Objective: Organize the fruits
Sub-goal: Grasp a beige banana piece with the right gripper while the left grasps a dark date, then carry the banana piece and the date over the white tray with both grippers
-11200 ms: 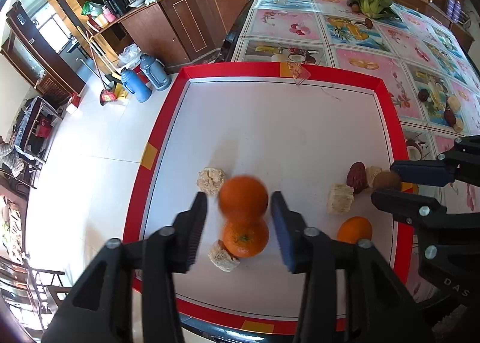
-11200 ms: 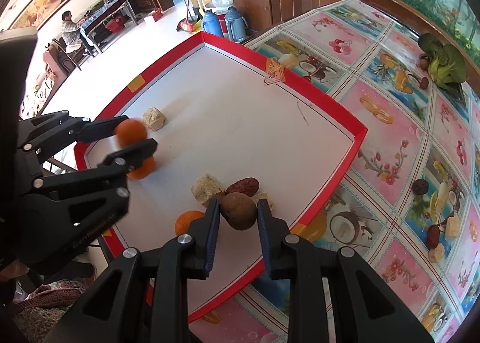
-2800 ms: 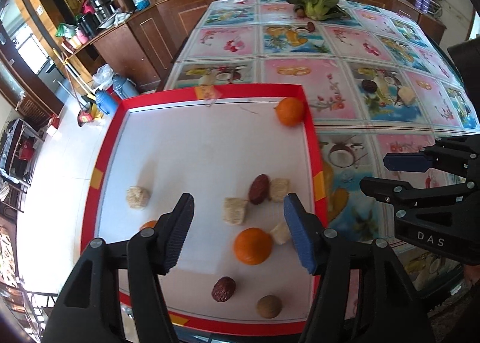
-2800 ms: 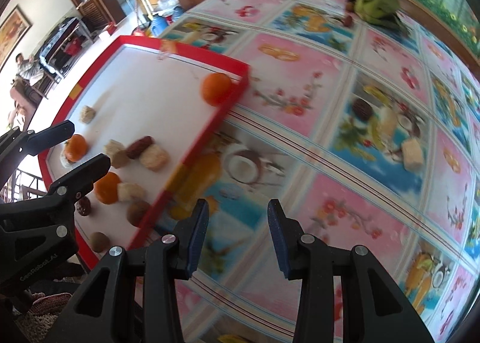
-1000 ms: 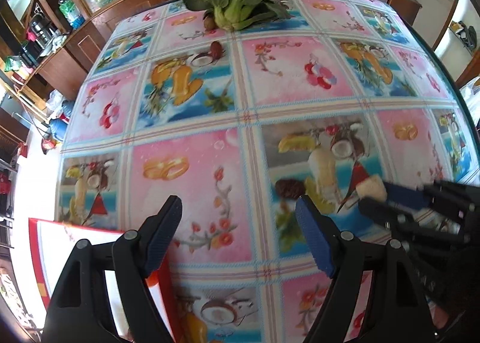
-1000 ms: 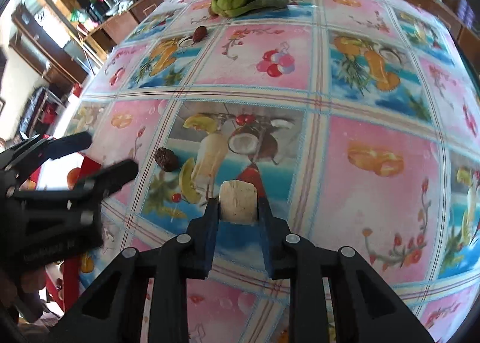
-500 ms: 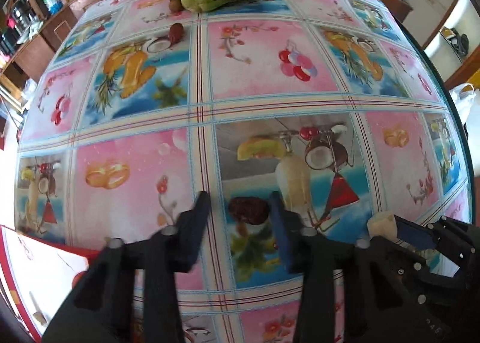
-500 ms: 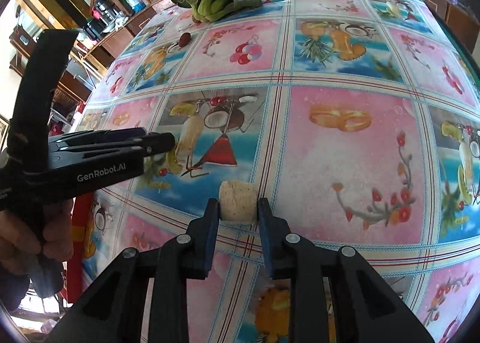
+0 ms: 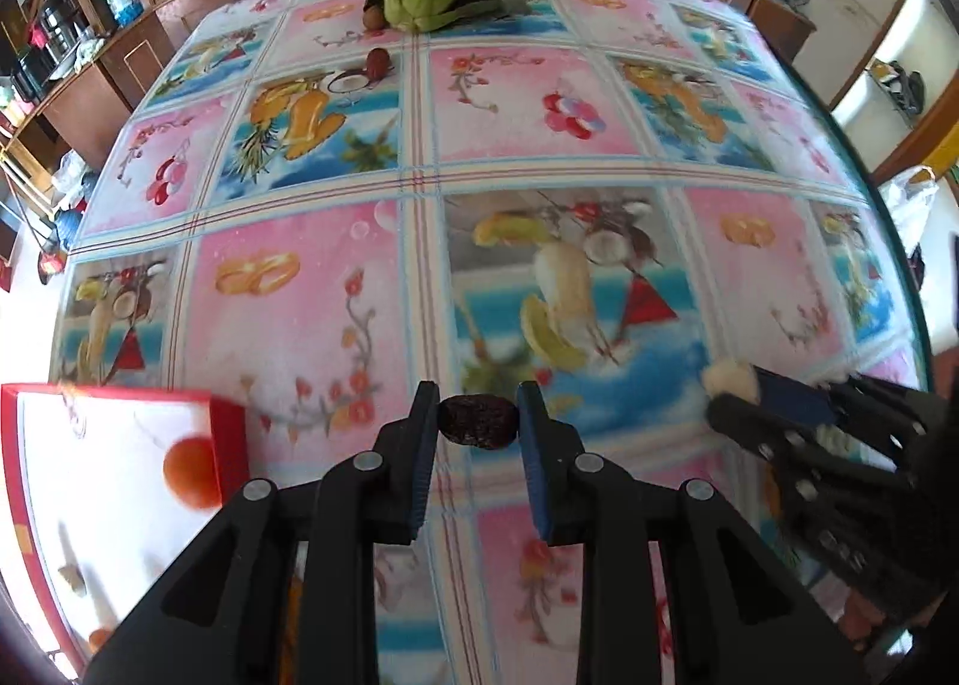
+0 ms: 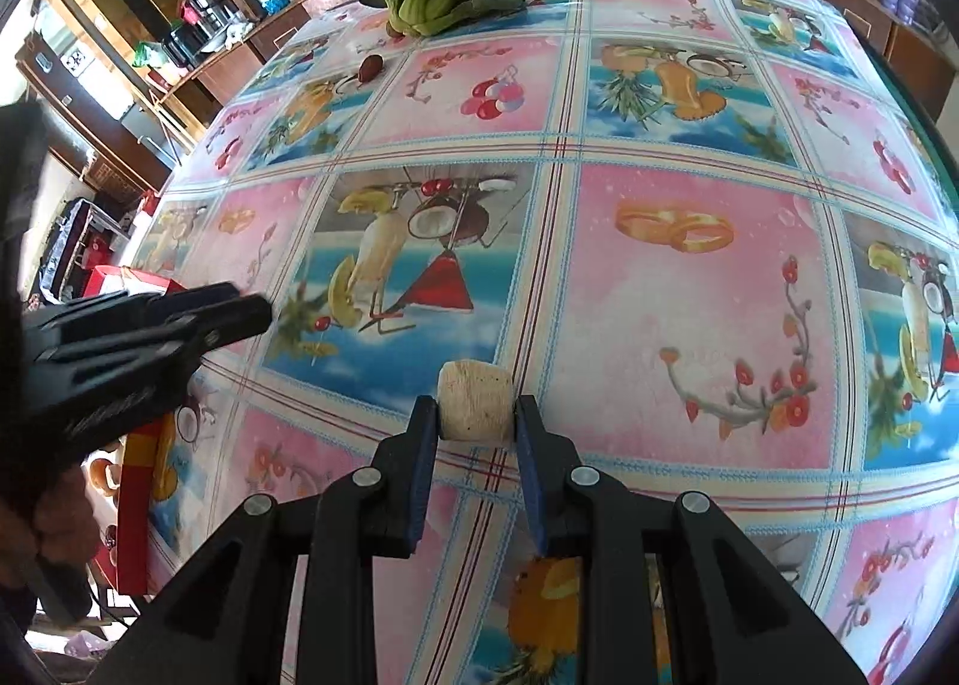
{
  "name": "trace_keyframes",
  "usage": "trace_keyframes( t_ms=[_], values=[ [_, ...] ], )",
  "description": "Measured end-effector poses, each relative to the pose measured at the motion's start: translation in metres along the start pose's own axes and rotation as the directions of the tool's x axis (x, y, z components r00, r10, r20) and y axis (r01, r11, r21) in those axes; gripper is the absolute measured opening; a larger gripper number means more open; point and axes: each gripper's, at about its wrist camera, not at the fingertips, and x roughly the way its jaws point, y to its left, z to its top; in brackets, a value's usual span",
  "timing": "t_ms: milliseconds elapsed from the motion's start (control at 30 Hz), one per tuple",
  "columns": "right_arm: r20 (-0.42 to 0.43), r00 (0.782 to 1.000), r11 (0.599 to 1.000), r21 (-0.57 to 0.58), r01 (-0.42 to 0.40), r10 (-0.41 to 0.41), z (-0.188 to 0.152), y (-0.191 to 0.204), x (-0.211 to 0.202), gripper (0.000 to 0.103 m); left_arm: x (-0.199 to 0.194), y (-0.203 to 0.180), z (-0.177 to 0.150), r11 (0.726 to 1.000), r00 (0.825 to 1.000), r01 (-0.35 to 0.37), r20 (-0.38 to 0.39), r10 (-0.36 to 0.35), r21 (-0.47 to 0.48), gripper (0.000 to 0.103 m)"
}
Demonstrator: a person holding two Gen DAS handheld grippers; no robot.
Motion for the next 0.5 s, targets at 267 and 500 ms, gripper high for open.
trace_keyframes(
  t_ms=[267, 500],
  values=[
    [-0.026, 0.999, 1.0, 0.005, 0.029, -0.029, -0.015, 0.006, -0.005, 0.025, -0.036, -0.018, -0.03, 0.998, 0.999, -0.027, 0.048, 0.025, 0.051, 0.028],
    [-0.049, 0.999, 0.999, -0.036, 0.018, -0.02, -0.029, 0.031, -0.005, 0.025, -0.069, -0.012, -0.046, 0.996, 0.992, -0.06, 0.111, 0.053, 0.06, 0.028]
  ],
)
